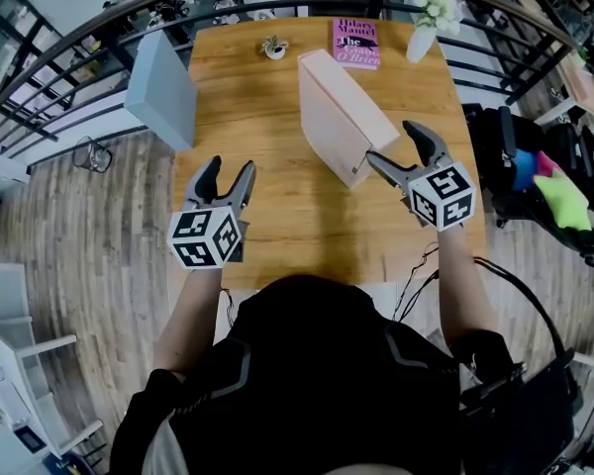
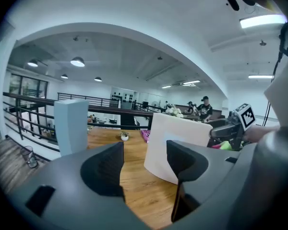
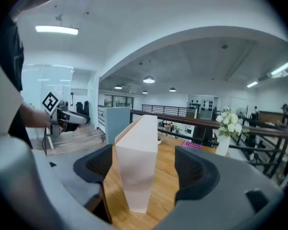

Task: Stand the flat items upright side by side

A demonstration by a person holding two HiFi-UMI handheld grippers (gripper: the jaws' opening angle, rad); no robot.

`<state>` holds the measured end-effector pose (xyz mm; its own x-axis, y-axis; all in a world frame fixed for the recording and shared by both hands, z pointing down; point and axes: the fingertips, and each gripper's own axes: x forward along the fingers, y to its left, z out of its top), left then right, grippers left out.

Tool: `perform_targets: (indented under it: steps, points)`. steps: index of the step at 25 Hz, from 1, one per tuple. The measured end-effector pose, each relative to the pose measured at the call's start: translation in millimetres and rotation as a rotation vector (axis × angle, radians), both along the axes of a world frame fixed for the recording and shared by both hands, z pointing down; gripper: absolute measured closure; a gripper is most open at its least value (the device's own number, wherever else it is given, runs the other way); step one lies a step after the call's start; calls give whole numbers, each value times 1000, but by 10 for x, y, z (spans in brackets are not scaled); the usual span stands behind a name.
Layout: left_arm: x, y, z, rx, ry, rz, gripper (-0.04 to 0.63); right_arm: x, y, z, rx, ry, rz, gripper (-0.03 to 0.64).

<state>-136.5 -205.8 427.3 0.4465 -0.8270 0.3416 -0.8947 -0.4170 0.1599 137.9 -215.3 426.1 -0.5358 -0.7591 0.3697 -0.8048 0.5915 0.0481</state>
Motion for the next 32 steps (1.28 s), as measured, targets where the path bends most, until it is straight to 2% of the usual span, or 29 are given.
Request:
perform_targets:
  steps: [2,4,8,13,18,25,32]
  points:
    - [-148,11,-56,0,3,-51,301,-30,-20,57,-39,-96,30,190]
    - [-250,35,-120,10,-5,-82,301,-49,-22,130,-68,-142,53,189]
    - [-420,109,-248,51,-45,-138,302,-119,-17,298,-105,-136,54,186]
    - [-504,166,-336,67,-44,-178,302,-93,-104,331,-77,-137,114,186]
    - [-611,206,-345,75,-48,-218,307,-198,-143,442,-111,-142,81,187]
    - [-790,229,-390,100,-42,-246,313,-184,-193,487,-106,-134,103,295]
    - [-1102,287,-459,125,-78,-248,318,-443,-162,503,-141,-93,109,313]
